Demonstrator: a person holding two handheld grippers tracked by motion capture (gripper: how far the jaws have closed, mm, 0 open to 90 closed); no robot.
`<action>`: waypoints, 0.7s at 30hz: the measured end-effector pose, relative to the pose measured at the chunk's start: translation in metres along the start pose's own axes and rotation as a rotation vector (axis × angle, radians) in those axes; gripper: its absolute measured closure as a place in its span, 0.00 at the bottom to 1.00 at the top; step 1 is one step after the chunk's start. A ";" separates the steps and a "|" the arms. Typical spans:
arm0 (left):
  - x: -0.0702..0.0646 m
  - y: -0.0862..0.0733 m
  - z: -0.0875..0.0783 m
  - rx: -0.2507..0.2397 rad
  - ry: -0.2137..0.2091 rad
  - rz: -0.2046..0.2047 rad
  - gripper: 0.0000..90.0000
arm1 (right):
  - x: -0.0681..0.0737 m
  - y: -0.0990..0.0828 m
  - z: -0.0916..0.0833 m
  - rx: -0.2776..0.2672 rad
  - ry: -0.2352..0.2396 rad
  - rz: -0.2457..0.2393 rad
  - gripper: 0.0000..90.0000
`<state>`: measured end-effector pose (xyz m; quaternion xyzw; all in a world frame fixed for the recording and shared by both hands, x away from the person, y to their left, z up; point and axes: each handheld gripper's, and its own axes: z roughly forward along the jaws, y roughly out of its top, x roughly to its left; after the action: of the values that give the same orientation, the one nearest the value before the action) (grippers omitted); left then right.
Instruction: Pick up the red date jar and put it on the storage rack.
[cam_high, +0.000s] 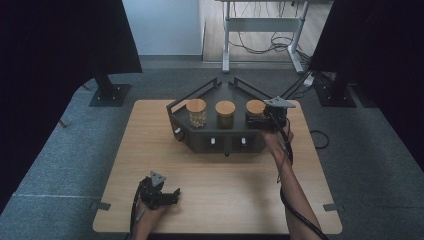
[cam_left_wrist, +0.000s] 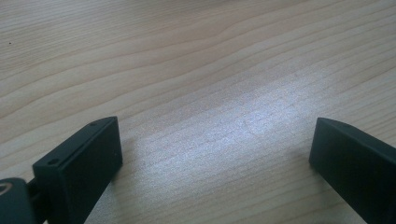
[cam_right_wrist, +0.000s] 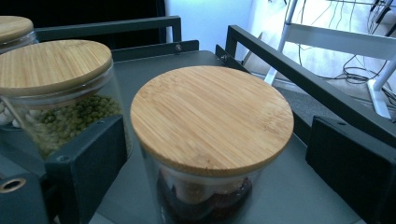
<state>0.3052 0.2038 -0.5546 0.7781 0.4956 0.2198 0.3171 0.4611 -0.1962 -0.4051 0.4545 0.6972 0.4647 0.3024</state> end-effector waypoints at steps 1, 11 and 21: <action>0.000 0.000 0.000 0.000 0.000 0.000 0.02 | 0.000 0.000 -0.001 0.000 0.002 -0.002 0.05; 0.000 0.000 0.000 0.000 0.000 0.000 0.02 | 0.002 0.000 -0.007 -0.015 0.004 -0.010 0.06; 0.000 0.000 0.000 0.000 0.001 0.002 0.02 | 0.003 -0.003 -0.019 -0.027 0.004 -0.015 0.06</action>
<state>0.3052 0.2039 -0.5546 0.7784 0.4951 0.2204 0.3169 0.4430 -0.2010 -0.4007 0.4444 0.6947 0.4727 0.3107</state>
